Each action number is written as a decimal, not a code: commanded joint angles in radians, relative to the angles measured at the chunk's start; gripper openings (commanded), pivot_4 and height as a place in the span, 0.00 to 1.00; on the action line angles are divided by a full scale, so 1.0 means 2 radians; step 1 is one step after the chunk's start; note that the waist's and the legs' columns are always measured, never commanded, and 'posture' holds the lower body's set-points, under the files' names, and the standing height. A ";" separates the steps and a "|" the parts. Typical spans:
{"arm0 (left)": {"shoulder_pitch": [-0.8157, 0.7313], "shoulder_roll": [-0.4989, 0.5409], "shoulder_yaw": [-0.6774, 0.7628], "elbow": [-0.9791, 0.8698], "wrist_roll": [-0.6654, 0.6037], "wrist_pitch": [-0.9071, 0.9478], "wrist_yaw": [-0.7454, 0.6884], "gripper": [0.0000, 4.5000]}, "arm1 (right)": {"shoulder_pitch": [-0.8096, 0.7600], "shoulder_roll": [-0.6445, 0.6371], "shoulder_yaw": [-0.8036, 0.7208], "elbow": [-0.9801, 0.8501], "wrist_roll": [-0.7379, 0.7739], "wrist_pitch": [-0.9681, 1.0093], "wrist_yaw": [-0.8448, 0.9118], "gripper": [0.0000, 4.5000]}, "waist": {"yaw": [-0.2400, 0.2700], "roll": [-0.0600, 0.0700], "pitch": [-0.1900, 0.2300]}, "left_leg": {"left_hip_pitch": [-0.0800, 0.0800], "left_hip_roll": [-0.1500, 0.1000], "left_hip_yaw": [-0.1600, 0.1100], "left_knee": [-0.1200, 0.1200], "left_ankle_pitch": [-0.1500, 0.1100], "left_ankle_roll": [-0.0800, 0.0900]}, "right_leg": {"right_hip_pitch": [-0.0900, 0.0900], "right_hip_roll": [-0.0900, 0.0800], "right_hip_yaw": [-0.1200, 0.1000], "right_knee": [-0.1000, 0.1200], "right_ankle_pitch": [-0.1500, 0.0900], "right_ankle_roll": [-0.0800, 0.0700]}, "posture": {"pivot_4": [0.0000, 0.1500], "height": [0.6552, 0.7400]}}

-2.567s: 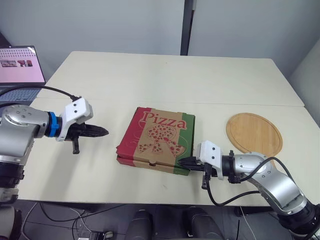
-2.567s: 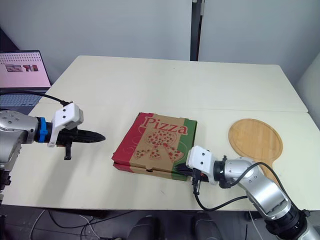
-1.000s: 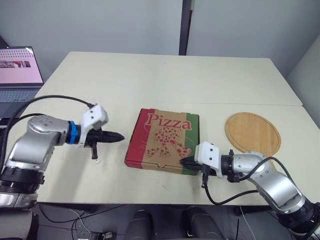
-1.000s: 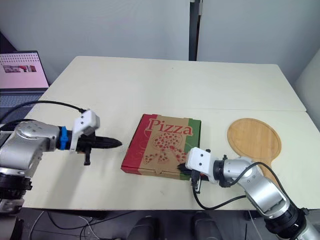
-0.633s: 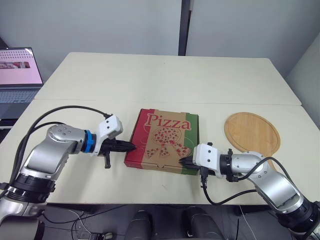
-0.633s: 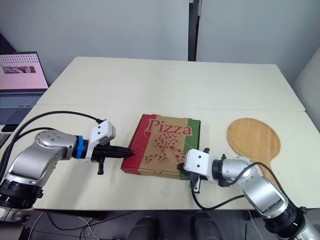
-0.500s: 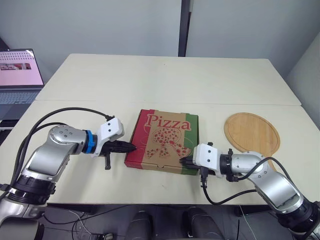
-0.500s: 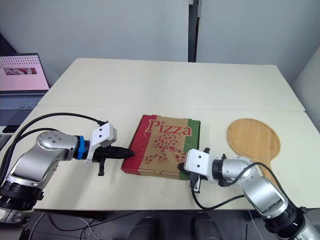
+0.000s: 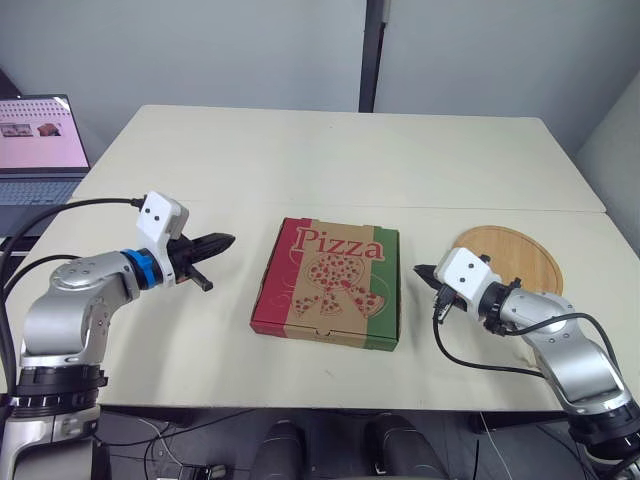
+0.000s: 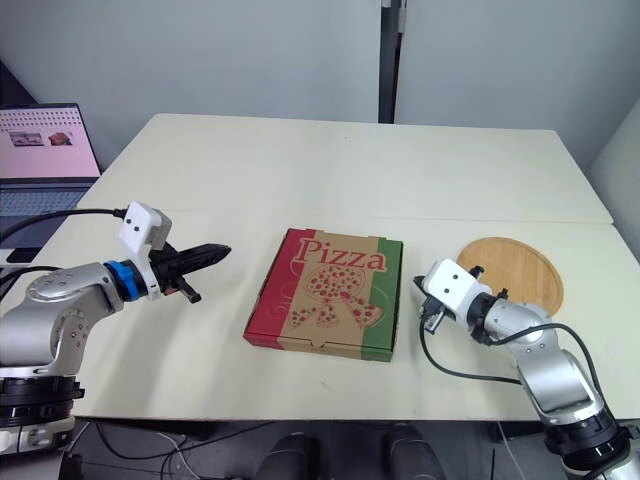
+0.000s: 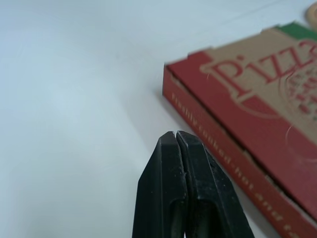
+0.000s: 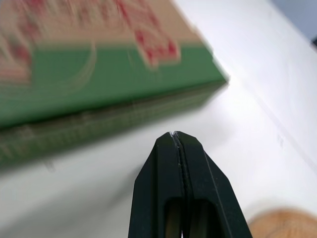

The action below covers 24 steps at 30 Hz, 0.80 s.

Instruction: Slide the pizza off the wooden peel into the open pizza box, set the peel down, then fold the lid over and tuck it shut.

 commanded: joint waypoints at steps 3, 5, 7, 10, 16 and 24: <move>0.026 -0.006 -0.024 -0.063 -0.032 0.042 -0.014 0.00 | -0.009 0.018 0.025 -0.004 -0.013 -0.023 0.006 0.01 | 0.000 0.000 0.000 | 0.000 0.000 0.000 0.000 0.000 0.000 | 0.000 0.000 0.000 0.000 0.000 0.000 | 1.00 0.93; 0.034 -0.009 -0.030 -0.080 -0.042 0.054 -0.015 0.00 | -0.009 0.025 0.031 -0.006 -0.012 -0.024 0.010 0.01 | 0.001 0.000 0.000 | 0.000 0.000 -0.001 0.000 0.000 0.000 | 0.000 0.000 0.000 0.000 0.000 0.001 | 1.00 0.93; 0.042 -0.014 -0.032 -0.095 -0.051 0.066 -0.012 0.00 | -0.009 0.030 0.033 -0.006 -0.012 -0.026 0.013 0.01 | 0.001 0.000 0.000 | 0.000 0.000 0.000 0.000 0.000 0.000 | 0.000 0.000 0.000 0.000 0.000 0.001 | 1.00 0.93; 0.060 -0.017 -0.041 -0.124 -0.059 0.077 -0.013 0.00 | -0.013 0.033 0.034 -0.005 -0.011 -0.026 0.017 0.01 | 0.001 0.000 0.000 | 0.000 0.000 -0.001 0.000 0.000 0.000 | 0.000 0.000 0.000 0.000 -0.001 0.002 | 1.00 0.93; 0.056 -0.037 -0.054 -0.127 -0.047 0.065 0.004 0.00 | -0.021 0.031 0.030 0.001 -0.010 -0.027 0.022 0.01 | 0.002 0.000 0.000 | 0.000 0.000 0.000 0.000 0.000 0.000 | 0.000 0.000 0.000 0.000 -0.001 0.002 | 1.00 0.93; 0.043 -0.036 -0.049 -0.100 -0.030 0.045 0.009 0.00 | -0.015 0.026 0.026 -0.009 -0.009 -0.022 0.031 0.01 | 0.002 0.000 0.000 | 0.000 0.000 0.000 0.000 0.000 0.000 | 0.000 0.000 0.000 0.000 -0.001 0.002 | 1.00 0.93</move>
